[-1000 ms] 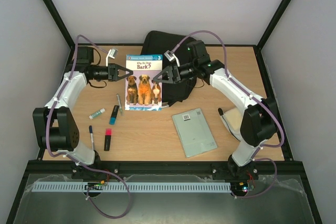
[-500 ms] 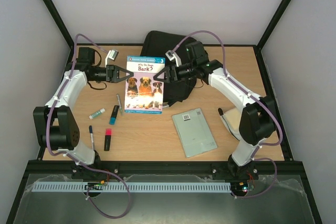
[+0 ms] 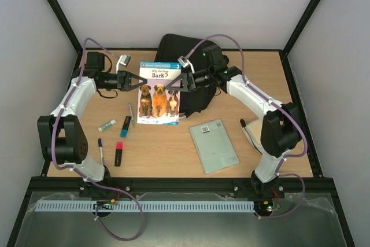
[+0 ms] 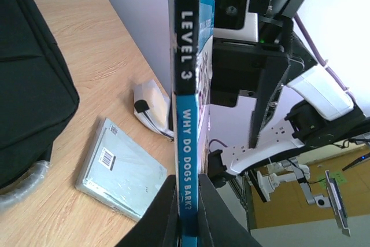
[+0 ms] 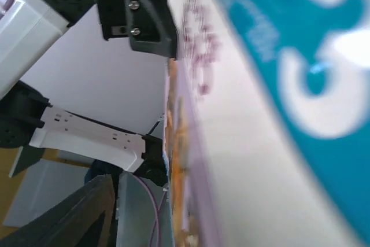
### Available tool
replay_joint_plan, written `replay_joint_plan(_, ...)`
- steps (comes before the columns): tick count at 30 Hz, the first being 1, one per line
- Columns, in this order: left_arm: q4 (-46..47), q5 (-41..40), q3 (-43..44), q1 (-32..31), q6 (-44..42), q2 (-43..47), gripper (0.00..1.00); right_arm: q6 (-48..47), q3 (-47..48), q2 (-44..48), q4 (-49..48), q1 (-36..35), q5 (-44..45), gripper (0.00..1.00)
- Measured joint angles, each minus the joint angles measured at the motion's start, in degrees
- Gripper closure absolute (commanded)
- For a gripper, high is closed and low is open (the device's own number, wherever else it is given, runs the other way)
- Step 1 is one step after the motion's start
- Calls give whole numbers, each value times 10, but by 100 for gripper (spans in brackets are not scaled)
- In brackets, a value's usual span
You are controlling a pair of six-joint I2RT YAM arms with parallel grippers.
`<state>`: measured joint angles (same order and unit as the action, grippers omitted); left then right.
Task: Pack the student bag
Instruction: Pick up the book from the center of the board.
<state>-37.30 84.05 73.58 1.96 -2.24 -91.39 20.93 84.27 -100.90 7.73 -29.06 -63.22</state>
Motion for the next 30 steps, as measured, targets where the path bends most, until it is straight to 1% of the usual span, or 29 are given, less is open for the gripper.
replay_joint_plan(3,12,-5,0,0,14,-9,98,2,0,0,-6,0,-14,52)
replay_joint_plan(8,19,-10,0,0,21,-13,98,8,0,0,-8,0,-12,64)
replay_joint_plan(10,20,-10,0,0,21,-13,97,10,0,0,-8,0,-5,74)
replay_joint_plan(11,20,-9,0,0,21,-13,96,11,0,0,-8,1,-2,82)
replay_joint_plan(12,20,-8,0,0,17,-13,93,14,0,0,-8,1,2,87)
replay_joint_plan(13,18,-4,0,0,12,-13,89,13,0,0,-9,1,6,92)
replay_joint_plan(14,14,0,0,0,5,-13,83,17,0,0,-8,1,10,95)
replay_joint_plan(17,-4,11,0,0,-24,-13,73,14,1,0,-4,2,22,99)
replay_joint_plan(19,-15,16,0,0,-38,-12,68,11,1,0,-1,2,26,99)
replay_joint_plan(22,-26,21,-3,0,-53,-8,65,0,1,0,4,2,31,99)
replay_joint_plan(25,-37,19,-5,-1,-65,1,67,-10,1,0,12,2,32,99)
replay_joint_plan(27,-40,17,-5,-4,-69,7,71,-17,2,0,17,2,33,99)
replay_joint_plan(30,-42,14,-6,-14,-77,16,81,-28,6,0,27,2,33,99)
